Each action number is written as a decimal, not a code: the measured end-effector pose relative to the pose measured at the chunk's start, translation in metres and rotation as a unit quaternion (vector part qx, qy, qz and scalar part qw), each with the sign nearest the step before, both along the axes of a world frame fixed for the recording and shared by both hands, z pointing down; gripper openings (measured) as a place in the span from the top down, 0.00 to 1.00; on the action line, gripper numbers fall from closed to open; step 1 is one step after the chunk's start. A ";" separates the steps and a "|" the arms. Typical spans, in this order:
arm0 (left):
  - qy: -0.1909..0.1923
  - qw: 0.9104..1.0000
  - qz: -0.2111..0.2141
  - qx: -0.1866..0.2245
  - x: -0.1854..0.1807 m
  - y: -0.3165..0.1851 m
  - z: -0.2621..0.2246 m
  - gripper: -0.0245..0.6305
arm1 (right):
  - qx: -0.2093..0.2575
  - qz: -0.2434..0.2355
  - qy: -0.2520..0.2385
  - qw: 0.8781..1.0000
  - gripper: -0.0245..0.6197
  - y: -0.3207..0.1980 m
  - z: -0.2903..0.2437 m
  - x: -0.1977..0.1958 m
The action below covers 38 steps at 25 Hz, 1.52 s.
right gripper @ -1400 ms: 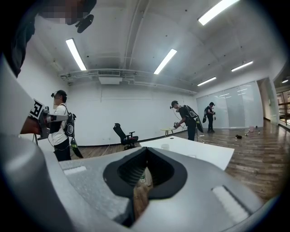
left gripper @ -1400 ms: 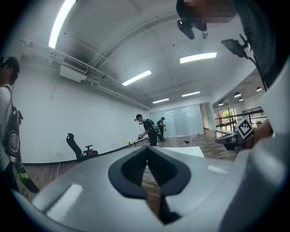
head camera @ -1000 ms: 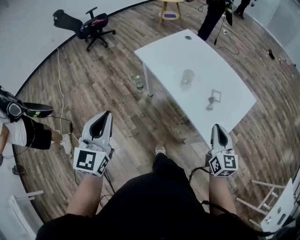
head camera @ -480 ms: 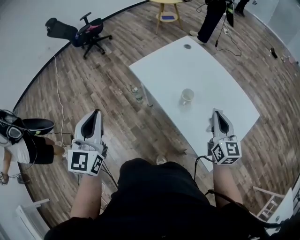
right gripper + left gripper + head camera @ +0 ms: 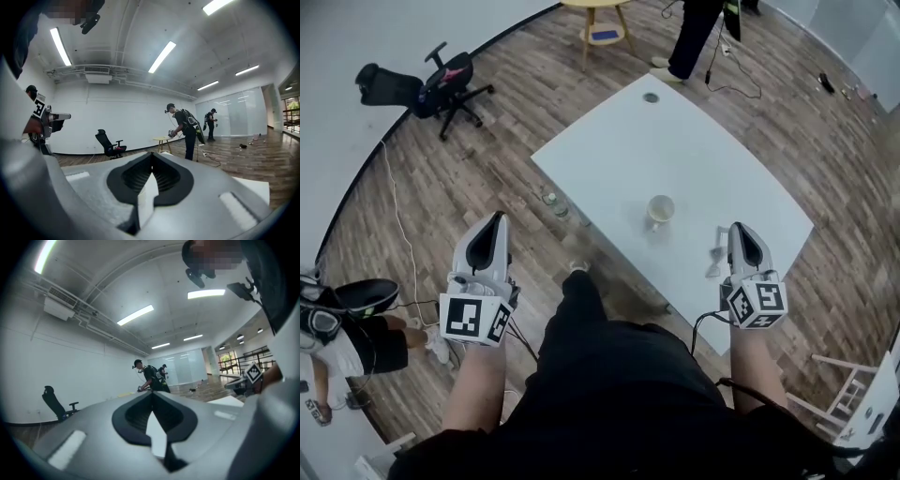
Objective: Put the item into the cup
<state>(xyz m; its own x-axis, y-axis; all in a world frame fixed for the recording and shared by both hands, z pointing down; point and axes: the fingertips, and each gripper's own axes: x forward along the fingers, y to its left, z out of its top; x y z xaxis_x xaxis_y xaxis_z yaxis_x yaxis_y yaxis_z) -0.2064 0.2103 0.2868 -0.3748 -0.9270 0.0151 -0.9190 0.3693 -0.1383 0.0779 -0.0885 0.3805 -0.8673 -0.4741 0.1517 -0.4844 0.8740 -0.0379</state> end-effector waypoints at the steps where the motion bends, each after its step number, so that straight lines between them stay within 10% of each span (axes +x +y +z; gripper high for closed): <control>1: -0.001 1.000 0.015 0.000 -0.006 -0.014 -0.001 0.96 | 0.002 0.017 0.001 1.000 0.96 -0.007 -0.001 0.005; 14: 0.023 0.977 0.212 -0.025 -0.069 -0.187 0.021 0.96 | -0.015 0.216 0.028 0.976 0.96 -0.043 0.006 0.025; 18: 0.045 0.959 0.279 -0.023 -0.083 -0.233 0.023 0.96 | 0.048 0.285 0.000 0.957 0.96 -0.033 -0.035 0.024; 38: 0.072 0.855 0.513 -0.014 -0.005 -0.371 0.019 0.96 | -0.008 0.469 0.050 0.882 0.96 0.019 -0.029 0.063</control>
